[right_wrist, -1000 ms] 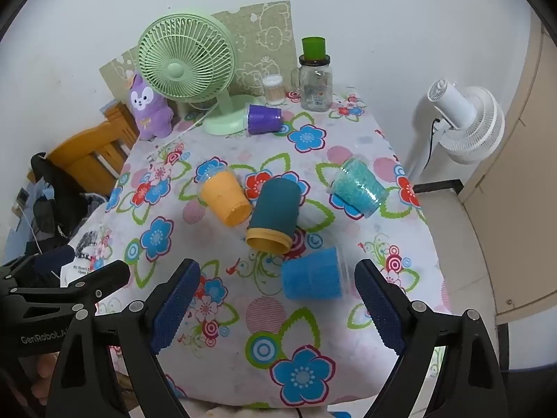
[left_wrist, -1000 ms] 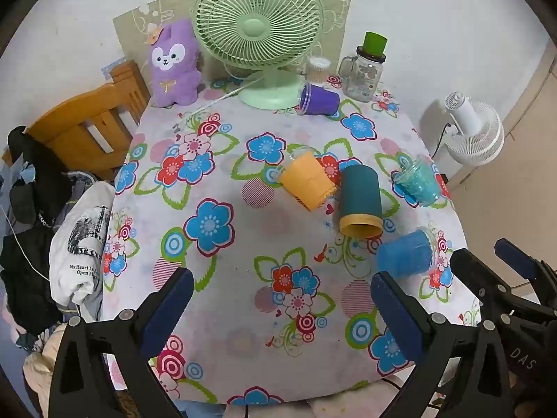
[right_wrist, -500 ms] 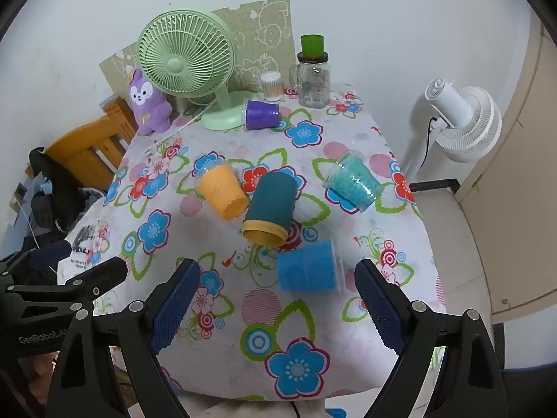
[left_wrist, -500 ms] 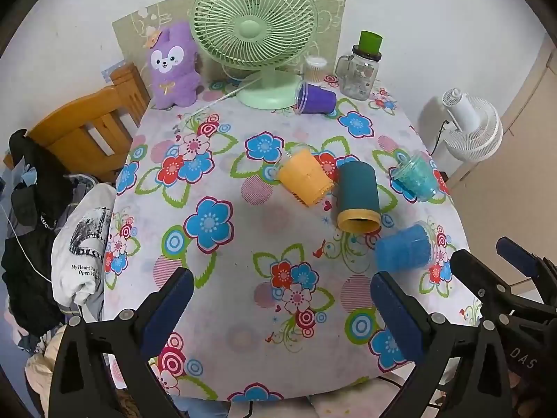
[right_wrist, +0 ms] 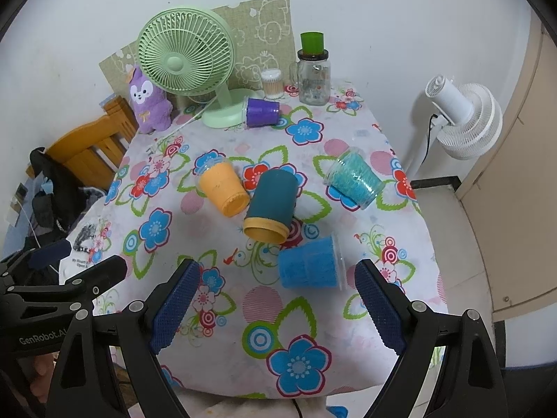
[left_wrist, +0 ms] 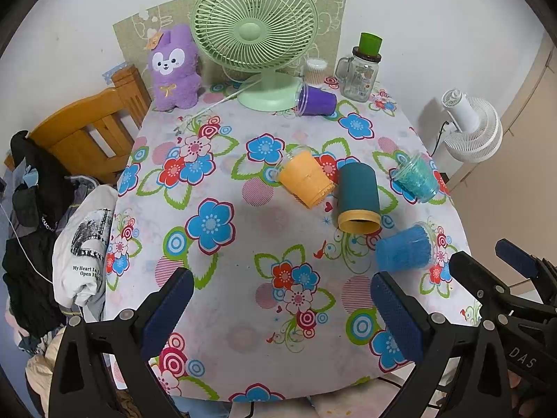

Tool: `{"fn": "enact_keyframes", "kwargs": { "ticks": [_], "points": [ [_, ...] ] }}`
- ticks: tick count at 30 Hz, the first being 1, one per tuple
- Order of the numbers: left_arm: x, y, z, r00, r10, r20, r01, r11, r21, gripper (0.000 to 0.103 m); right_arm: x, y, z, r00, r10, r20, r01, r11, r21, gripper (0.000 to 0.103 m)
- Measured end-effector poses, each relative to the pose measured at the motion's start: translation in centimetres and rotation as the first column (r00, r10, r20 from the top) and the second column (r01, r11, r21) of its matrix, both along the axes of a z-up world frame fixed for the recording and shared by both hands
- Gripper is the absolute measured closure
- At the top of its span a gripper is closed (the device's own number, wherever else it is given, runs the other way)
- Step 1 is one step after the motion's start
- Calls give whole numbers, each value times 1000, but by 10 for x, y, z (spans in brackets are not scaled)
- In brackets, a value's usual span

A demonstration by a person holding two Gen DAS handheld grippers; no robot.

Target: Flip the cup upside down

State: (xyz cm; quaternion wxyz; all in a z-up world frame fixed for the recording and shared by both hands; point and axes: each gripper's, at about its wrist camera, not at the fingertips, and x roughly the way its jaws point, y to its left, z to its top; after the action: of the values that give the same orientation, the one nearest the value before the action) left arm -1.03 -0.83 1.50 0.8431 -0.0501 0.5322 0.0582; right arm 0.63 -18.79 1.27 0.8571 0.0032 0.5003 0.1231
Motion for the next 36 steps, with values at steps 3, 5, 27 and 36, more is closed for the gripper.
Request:
{"fn": "enact_keyframes", "kwargs": {
  "ticks": [3, 5, 27, 36],
  "points": [
    [0, -1, 0, 1000, -1, 1, 1, 1000, 0, 1, 0, 0, 0, 1000, 0, -1, 0, 1000, 0, 11],
    [0, -1, 0, 1000, -2, 0, 2, 1000, 2, 1, 1, -1, 0, 1000, 0, -4, 0, 1000, 3, 11],
    [52, -4, -33, 990, -106, -87, 110, 993, 34, 1, 46, -1, -26, 995, -23, -95, 21, 999, -28, 11],
    [93, -3, -51, 974, -202, -103, 208, 977, 52, 1, 81, 1, -46, 992, -72, -104, 68, 997, -41, 11]
  ]
}}
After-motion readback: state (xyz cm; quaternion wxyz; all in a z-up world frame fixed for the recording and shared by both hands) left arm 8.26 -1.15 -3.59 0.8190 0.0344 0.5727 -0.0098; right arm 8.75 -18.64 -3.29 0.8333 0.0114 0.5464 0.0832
